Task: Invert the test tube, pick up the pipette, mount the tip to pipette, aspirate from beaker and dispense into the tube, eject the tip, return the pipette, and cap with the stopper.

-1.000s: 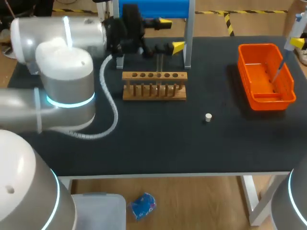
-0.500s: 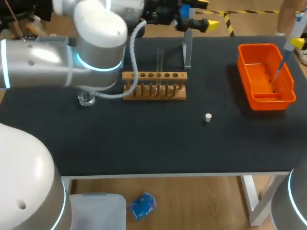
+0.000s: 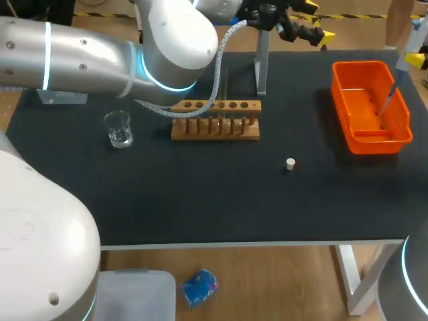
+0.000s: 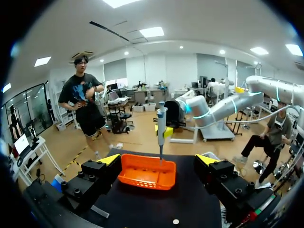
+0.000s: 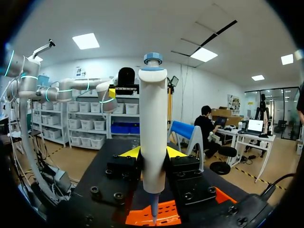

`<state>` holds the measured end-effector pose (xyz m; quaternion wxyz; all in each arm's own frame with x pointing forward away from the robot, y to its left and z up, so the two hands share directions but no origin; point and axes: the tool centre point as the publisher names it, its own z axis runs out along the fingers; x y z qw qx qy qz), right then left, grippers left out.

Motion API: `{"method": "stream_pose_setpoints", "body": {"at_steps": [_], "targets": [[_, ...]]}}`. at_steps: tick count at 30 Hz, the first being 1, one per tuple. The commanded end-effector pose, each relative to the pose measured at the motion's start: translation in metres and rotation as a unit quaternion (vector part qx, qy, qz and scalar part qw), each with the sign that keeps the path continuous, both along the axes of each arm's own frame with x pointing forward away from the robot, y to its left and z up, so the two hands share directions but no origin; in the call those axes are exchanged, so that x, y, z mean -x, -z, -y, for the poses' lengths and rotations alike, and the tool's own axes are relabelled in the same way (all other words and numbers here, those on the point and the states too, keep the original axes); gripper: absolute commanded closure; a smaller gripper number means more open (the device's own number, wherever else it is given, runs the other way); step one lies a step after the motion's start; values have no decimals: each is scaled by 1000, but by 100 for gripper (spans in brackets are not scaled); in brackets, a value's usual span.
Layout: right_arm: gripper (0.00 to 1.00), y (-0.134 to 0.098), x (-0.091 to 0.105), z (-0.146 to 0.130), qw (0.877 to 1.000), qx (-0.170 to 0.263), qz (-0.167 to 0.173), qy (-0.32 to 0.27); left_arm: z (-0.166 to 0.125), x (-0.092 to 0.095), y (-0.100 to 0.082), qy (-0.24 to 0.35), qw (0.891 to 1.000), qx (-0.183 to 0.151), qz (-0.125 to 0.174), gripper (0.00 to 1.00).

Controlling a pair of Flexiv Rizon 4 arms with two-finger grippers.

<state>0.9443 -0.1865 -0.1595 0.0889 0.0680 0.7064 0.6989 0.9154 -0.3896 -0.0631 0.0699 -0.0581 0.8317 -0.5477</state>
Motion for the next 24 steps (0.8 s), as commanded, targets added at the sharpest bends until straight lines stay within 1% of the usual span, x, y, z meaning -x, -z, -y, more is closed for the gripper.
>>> {"method": "stream_pose_setpoints", "body": {"at_steps": [1, 3, 5, 7, 9, 10, 13, 14, 16, 18, 20, 24], "targets": [[100, 0, -1, 0, 1000, 1, 0, -1, 0, -1, -2, 0, 1000, -18, -4, 0], [100, 0, -1, 0, 1000, 1, 0, -1, 0, -1, -2, 0, 1000, -18, -4, 0], [100, 0, -1, 0, 1000, 1, 0, -1, 5, 2, 0, -4, 1000, -21, 4, 0], [100, 0, -1, 0, 1000, 1, 0, -1, 13, 0, 4, -5, 1000, -14, 8, 0], [100, 0, -1, 0, 1000, 1, 0, -1, 21, -4, 8, -13, 999, -28, 14, 0], [100, 0, -1, 0, 1000, 1, 0, -1, 26, -6, 10, -2, 1000, -15, 11, 0], [100, 0, -1, 0, 1000, 1, 0, -1, 37, -13, 15, -3, 1000, -14, 12, 0], [100, 0, -1, 0, 1000, 1, 0, -1, 40, -15, 15, -3, 1000, -3, 14, 0], [100, 0, -1, 0, 1000, 1, 0, -1, 46, -19, 13, -3, 1000, 3, 16, 0], [100, 0, -1, 0, 1000, 1, 0, -1, 53, -23, 10, -2, 1000, 17, 19, 0], [100, 0, -1, 0, 1000, 1, 0, -1, 62, -25, 6, 1, 1000, 15, 22, 0], [100, 0, -1, 0, 1000, 1, 0, -1, 79, -28, 1, 7, 999, 33, 26, 0]]}}
